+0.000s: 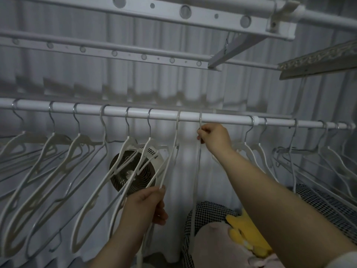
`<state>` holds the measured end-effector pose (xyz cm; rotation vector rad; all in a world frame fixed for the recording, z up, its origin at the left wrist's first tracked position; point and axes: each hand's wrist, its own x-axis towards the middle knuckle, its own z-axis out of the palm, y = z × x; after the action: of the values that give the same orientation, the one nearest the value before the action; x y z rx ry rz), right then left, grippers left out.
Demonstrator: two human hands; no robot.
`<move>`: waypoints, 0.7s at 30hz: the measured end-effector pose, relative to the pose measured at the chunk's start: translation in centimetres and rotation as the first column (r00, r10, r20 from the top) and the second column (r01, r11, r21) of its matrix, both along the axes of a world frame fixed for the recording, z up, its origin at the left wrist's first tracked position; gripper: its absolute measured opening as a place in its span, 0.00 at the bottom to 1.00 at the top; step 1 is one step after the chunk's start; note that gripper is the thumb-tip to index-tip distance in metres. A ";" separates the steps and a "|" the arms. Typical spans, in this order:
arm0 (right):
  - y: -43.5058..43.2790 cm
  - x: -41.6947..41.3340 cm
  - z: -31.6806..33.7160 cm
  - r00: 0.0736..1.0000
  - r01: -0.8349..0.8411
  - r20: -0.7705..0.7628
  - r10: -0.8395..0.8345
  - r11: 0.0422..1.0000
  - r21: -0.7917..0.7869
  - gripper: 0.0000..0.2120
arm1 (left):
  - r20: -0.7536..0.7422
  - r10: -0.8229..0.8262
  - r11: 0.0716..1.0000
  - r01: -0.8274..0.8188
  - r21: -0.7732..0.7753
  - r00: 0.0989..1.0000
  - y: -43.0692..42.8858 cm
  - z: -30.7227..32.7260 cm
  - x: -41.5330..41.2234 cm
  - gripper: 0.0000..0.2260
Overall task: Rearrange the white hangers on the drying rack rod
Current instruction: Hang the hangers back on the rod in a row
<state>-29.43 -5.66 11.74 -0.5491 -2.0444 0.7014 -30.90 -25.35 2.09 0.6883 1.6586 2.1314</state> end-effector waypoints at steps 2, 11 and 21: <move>0.1 -0.1 0.1 1.000 0.000 0.010 0.000 1.000 0.001 0.09 | 0.016 0.001 1.000 -0.001 0.014 1.000 0.1 0.0 0.2 0.11; 0.0 -0.9 -0.1 0.999 -0.038 0.009 0.037 0.999 0.007 0.09 | 0.029 0.030 1.000 -0.030 -0.001 0.999 0.0 0.0 -0.1 0.11; -0.9 -0.8 -0.1 0.999 0.009 0.033 -0.011 0.999 0.044 0.13 | -0.063 0.064 0.997 -0.067 -0.048 0.996 -1.3 0.1 -1.2 0.07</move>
<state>-30.23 -6.59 11.64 -0.5492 -2.0818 0.6442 -32.15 -26.70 2.14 0.7007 1.7835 2.1257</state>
